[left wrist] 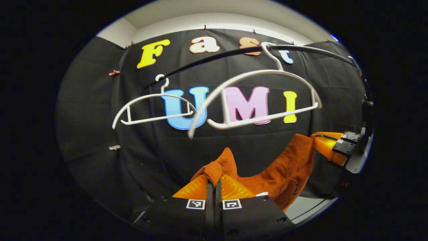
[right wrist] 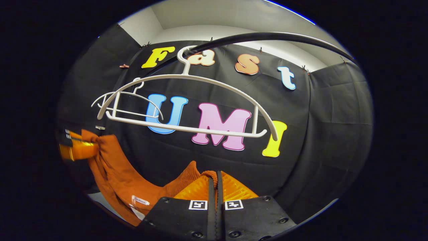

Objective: Grasp the clothes on the hanger with both hands and then place them into the laundry hamper below.

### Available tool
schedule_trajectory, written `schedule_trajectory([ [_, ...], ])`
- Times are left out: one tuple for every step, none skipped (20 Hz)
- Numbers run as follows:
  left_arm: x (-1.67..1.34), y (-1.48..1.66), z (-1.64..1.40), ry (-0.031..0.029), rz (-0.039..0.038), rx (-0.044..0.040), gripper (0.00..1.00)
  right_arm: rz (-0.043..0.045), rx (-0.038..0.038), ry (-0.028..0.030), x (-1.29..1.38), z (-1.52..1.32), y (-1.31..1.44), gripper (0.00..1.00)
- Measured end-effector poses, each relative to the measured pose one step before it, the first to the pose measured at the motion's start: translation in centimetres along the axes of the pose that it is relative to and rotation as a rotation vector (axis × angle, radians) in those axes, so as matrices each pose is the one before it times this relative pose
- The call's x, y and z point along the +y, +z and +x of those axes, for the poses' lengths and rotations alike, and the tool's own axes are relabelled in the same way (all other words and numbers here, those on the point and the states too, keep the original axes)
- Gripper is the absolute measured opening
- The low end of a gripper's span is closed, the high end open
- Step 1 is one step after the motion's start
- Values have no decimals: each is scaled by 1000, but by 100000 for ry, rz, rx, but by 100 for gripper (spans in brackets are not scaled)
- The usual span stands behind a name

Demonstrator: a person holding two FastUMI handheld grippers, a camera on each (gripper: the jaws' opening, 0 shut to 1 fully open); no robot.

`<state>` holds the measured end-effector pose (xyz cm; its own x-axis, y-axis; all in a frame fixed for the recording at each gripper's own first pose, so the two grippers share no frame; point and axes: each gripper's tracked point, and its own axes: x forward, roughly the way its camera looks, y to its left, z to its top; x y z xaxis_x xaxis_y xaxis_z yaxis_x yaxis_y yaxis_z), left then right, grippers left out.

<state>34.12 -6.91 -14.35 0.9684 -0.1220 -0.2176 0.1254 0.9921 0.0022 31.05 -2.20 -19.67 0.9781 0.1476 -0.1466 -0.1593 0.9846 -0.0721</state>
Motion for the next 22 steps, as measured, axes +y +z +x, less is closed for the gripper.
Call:
schedule_trajectory([
  [-817, -625, 84, -2383, 318, 818, 5, 780, 471, 2900, 963, -209, -114, 4],
  [-750, -526, 190, -2220, -33, 745, 5, 200, 494, 1983, 605, -98, -184, 4],
  [-810, -258, 392, -2239, -372, 521, 5, 476, 676, 1801, 407, -8, -245, 4],
  [-849, 31, 371, -2358, -851, 413, 6, 958, 687, 1256, 254, 22, -286, 4],
  [-825, 154, 344, -1996, -1257, 45, 5, 1127, 804, 921, 171, 160, -245, 4],
  [-761, 282, 149, -1766, -1977, 11, 5, 913, 524, 540, 120, -62, -113, 4],
  [-596, 703, 110, -1024, -2499, -835, 5, 294, 17, -186, 77, -47, 226, 4],
  [-374, 1074, 68, -975, -2724, -1744, 5, 361, -359, -400, -125, -205, 185, 4],
  [-358, 1093, 55, -551, -2119, -2145, 5, 900, -544, -78, -68, -60, 335, 5],
  [-190, 711, 130, -341, -1305, -1913, 5, 966, -572, 288, -91, -110, 269, 4],
  [126, 211, 260, 35, -277, -897, 5, 919, -104, 256, -149, -56, 22, 4],
  [297, -601, 244, 345, 589, 828, 5, 941, 1166, 727, 41, 145, -406, 4],
  [505, -1104, 348, 953, 1218, 2251, 5, 579, 2330, 591, 168, 131, -1022, 4],
  [423, -1442, 467, 599, 1217, 2560, 5, 717, 3019, 948, 26, 28, -1438, 4],
  [445, -1669, 393, 814, 596, 2965, 5, 616, 3239, 314, -70, 186, -1534, 4],
  [361, -2047, 350, 322, -329, 3251, 5, 423, 3493, 34, -8, 235, -1531, 4],
  [299, -1794, 399, 473, -954, 2906, 5, 22, 3161, 136, -89, -7, -1585, 4],
  [323, -1727, 453, 610, -1189, 3160, 5, -609, 3526, 103, -59, 165, -1842, 4],
  [333, -1783, 490, 709, -975, 3545, 5, -907, 4123, 506, 87, 278, -2104, 4],
  [286, -1954, 439, 751, -571, 4331, 5, -668, 4348, 469, 90, 410, -1888, 4],
  [69, -1653, 416, 388, -329, 3725, 5, -114, 4280, 1100, 396, 98, -1769, 4],
  [90, -1833, 509, 173, -311, 3680, 5, -93, 4150, 794, 333, 79, -1833, 5],
])
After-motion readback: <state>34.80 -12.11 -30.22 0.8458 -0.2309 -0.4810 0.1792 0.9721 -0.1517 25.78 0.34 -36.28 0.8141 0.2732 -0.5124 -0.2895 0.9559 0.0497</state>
